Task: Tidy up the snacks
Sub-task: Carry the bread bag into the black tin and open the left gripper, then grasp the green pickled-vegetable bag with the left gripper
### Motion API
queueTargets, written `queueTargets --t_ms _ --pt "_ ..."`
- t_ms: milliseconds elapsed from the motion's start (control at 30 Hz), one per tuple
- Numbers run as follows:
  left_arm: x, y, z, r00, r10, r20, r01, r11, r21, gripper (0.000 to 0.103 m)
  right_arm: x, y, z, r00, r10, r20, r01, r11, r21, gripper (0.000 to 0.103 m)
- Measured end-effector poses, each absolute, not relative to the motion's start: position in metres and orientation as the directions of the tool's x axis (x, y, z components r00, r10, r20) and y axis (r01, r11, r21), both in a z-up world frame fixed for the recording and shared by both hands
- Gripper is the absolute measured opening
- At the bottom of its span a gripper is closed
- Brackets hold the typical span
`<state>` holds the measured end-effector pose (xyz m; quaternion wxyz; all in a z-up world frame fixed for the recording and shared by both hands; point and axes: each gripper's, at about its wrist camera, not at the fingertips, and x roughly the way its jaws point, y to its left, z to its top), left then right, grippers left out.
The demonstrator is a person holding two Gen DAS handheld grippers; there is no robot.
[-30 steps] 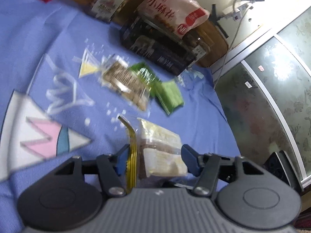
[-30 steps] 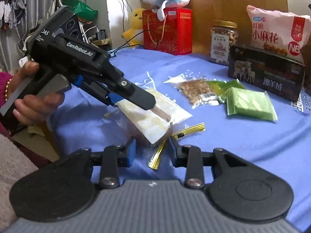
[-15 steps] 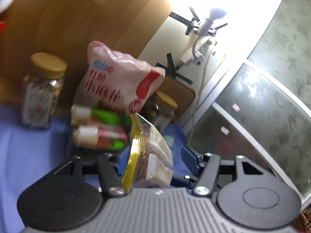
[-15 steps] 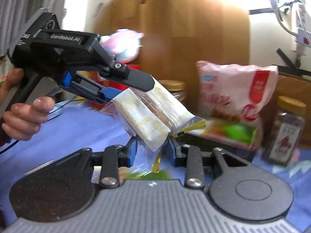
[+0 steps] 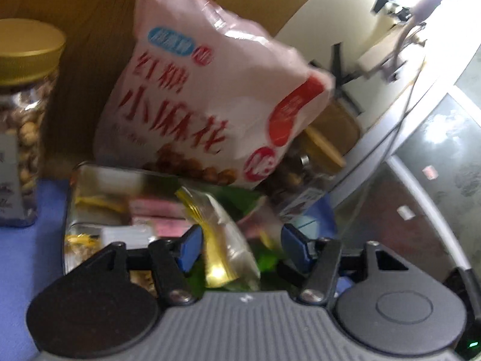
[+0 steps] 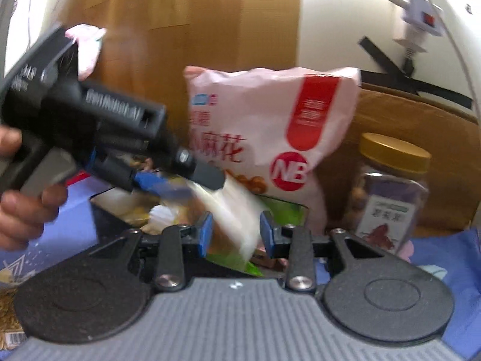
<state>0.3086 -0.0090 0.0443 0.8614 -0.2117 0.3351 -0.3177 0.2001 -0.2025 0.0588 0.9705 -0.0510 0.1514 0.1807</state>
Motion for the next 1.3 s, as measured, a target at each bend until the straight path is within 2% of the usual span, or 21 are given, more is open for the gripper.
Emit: queueTargets --t_ms 133,300,433,533,600,700,767,933,1167,1233,1300 --pt "0.294 -0.003 0.045 0.567 -0.703 -0.431 0.422 0.696 -0.580 0.058 0.191 -0.213 0.062 0.896 0.333 -0.294 -0.345 0.938 0.013 0.038" --pt "0.250 0.018 0.064 0.577 -0.726 -0.375 0.481 0.672 -0.562 0.060 0.163 -0.220 0.061 0.867 0.402 -0.294 -0.381 0.916 0.127 0.038" --pt "0.207 0.041 0.061 0.586 -0.717 -0.378 0.480 0.682 -0.552 0.060 0.149 -0.210 0.048 0.758 0.531 -0.379 -0.471 0.847 0.245 0.038" --pt "0.182 0.058 0.042 0.581 -0.685 -0.439 0.423 0.715 -0.557 0.060 0.156 -0.192 0.035 0.667 0.572 -0.477 -0.493 0.819 0.293 0.038" --pt "0.168 0.070 0.026 0.573 -0.661 -0.484 0.367 0.736 -0.569 0.060 0.166 -0.181 0.026 0.616 0.599 -0.511 -0.499 0.799 0.335 0.038" --pt "0.150 0.089 0.001 0.554 -0.658 -0.510 0.278 0.723 -0.632 0.060 0.183 -0.170 0.013 0.547 0.623 -0.559 -0.479 0.781 0.401 0.040" --pt "0.137 0.100 -0.012 0.547 -0.679 -0.490 0.240 0.688 -0.685 0.060 0.180 -0.168 0.007 0.528 0.639 -0.559 -0.454 0.769 0.450 0.040" --pt "0.106 0.117 -0.027 0.579 -0.700 -0.418 0.219 0.627 -0.747 0.060 0.151 -0.160 0.010 0.489 0.673 -0.554 -0.509 0.737 0.446 0.038" --pt "0.071 0.135 -0.031 0.610 -0.687 -0.396 0.202 0.617 -0.760 0.061 0.086 -0.142 0.009 0.433 0.746 -0.506 -0.651 0.647 0.397 0.040" --pt "0.058 0.139 -0.030 0.622 -0.671 -0.403 0.198 0.634 -0.748 0.065 0.064 -0.132 0.006 0.415 0.747 -0.519 -0.695 0.629 0.348 0.040" --pt "0.043 0.144 -0.030 0.635 -0.657 -0.405 0.195 0.645 -0.739 0.066 0.042 -0.123 0.004 0.403 0.745 -0.531 -0.740 0.607 0.289 0.040"
